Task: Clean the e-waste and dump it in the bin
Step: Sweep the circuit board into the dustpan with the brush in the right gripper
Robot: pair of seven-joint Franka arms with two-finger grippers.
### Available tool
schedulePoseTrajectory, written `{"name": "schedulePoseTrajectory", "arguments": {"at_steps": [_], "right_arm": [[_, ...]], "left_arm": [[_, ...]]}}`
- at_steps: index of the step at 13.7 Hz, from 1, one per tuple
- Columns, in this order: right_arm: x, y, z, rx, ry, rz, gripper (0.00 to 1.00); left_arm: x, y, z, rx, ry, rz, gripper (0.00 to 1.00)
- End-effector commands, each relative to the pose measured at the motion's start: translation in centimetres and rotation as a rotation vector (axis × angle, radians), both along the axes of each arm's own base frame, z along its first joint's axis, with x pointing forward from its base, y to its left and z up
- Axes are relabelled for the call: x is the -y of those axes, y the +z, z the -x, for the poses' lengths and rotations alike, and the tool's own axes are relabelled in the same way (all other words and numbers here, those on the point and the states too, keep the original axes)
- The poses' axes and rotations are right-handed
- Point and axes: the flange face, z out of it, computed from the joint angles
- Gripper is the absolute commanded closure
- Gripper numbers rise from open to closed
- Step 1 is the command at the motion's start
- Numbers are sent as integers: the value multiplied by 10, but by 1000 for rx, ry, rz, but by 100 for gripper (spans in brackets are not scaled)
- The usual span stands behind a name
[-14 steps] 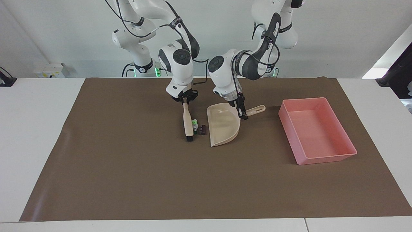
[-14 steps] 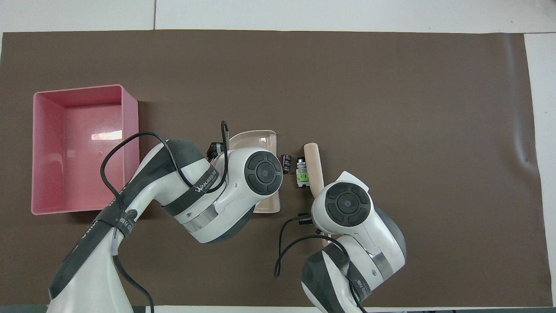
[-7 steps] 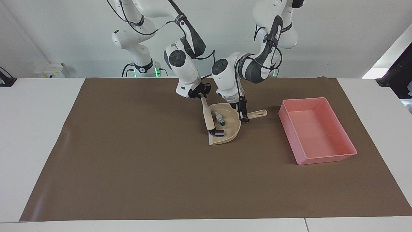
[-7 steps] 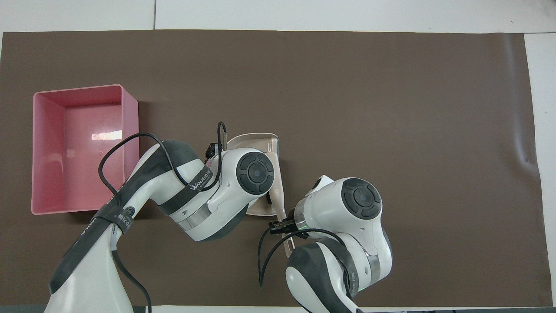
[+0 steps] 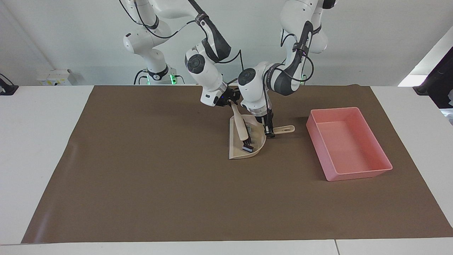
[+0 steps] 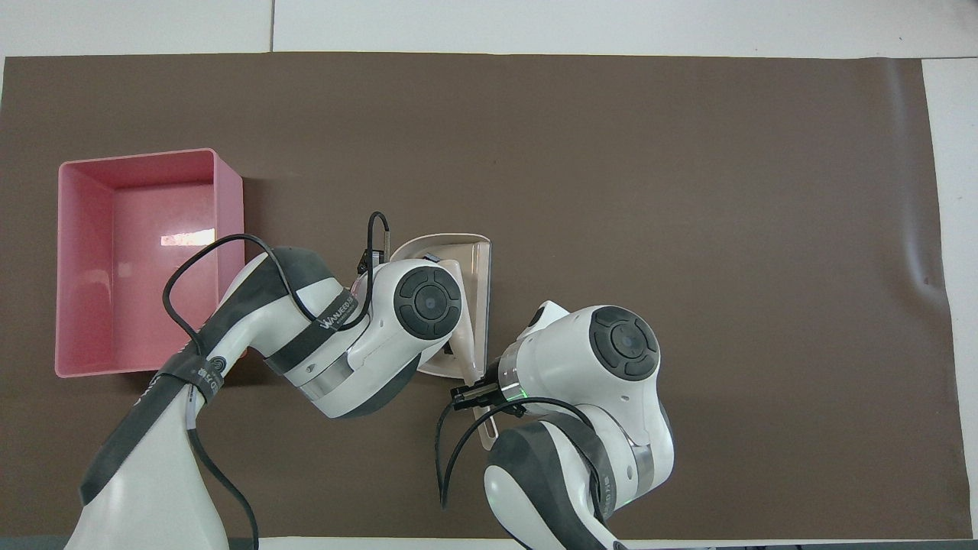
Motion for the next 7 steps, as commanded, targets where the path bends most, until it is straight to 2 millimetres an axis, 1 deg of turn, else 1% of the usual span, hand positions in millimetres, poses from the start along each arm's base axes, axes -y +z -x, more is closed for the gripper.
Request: {"name": "schedulePoseTrajectory", "arguments": {"at_steps": [1,3,5,6,7], "right_arm": [[2,10,0,4,25,17,100],[8,37,6,23,18,79,100],[19,56,16,33,50,185,100],[26,64,20,30,58,214,100],[39,75,21,29,66,256,100]], "left_arm": [[-14,-1,-3,20,-5,39,100],[-20,-6,-2,26,-7,58,100],[-29,2,-1,58,-4,101,100],[-29,2,-1,59,-3,102,100],[-29,3,-1,58,0,106,100]]}}
